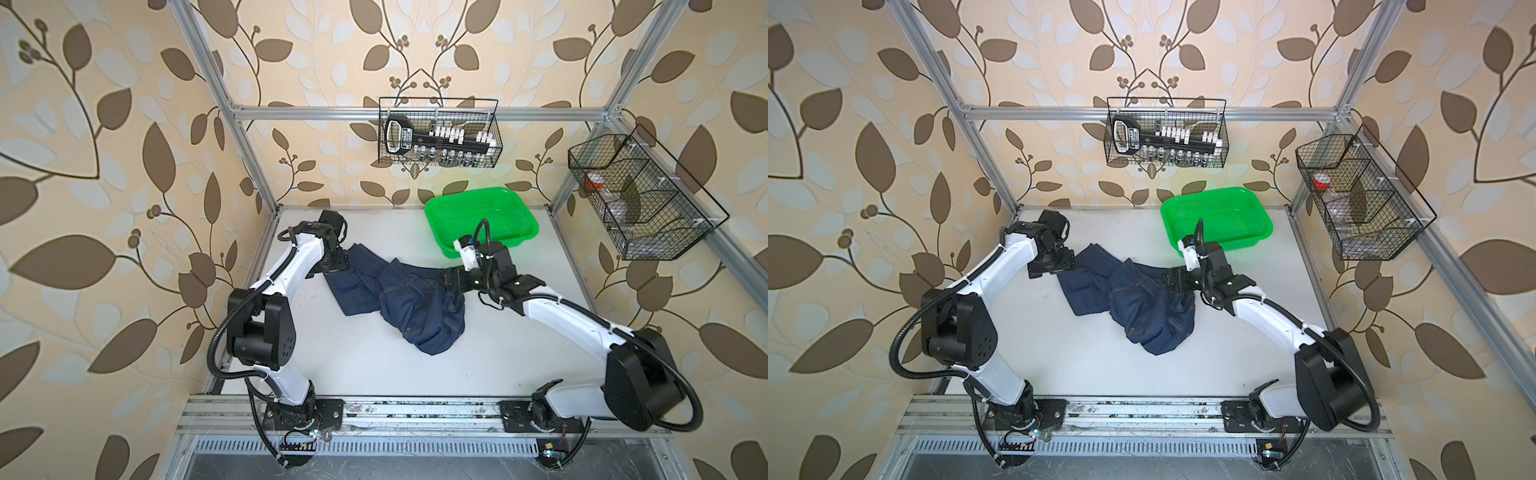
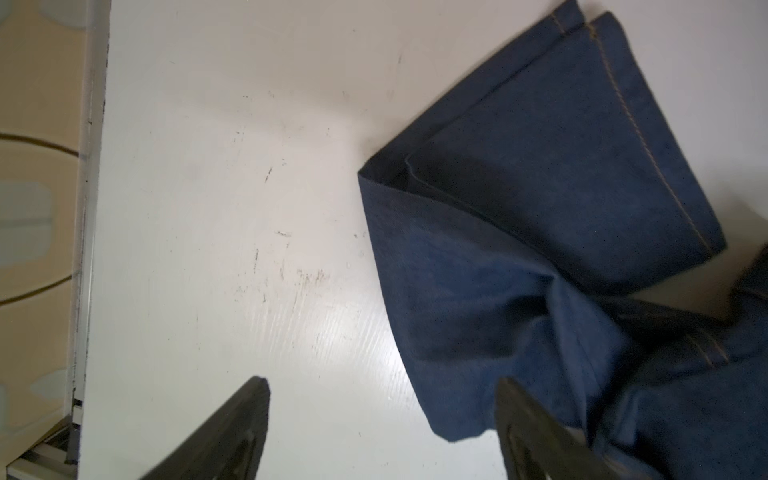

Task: Fold and stack the trousers
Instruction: 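Grasp the jeans with both grippers near the waist and a leg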

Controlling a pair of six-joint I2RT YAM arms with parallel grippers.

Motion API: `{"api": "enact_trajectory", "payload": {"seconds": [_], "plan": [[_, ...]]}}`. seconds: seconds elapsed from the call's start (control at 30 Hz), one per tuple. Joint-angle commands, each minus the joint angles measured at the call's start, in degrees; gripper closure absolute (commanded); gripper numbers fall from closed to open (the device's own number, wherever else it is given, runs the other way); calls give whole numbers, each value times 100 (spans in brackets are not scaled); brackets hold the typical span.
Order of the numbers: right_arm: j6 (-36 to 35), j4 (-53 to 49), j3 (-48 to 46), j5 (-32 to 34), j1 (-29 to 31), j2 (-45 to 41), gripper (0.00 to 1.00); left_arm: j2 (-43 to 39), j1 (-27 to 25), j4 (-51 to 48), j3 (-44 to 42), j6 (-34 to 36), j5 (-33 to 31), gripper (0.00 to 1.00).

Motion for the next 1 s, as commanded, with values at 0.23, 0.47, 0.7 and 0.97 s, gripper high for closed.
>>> {"api": "enact_trajectory", "payload": {"seconds": [0.23, 0.47, 0.7, 0.97], "plan": [[-947, -437, 2060, -370, 389, 2162, 5, 1311, 142, 449, 751, -557, 313, 16], [-733, -324, 2702, -575, 521, 3280, 5, 1719, 153, 559, 559, -519, 238, 26], [-552, -251, 2952, -1046, 726, 3977, 18, 1990, 153, 747, 313, -457, 582, 53], [-564, -119, 2795, -1024, 782, 3579, 85, 1844, 153, 665, 293, -177, 721, 100]]}}
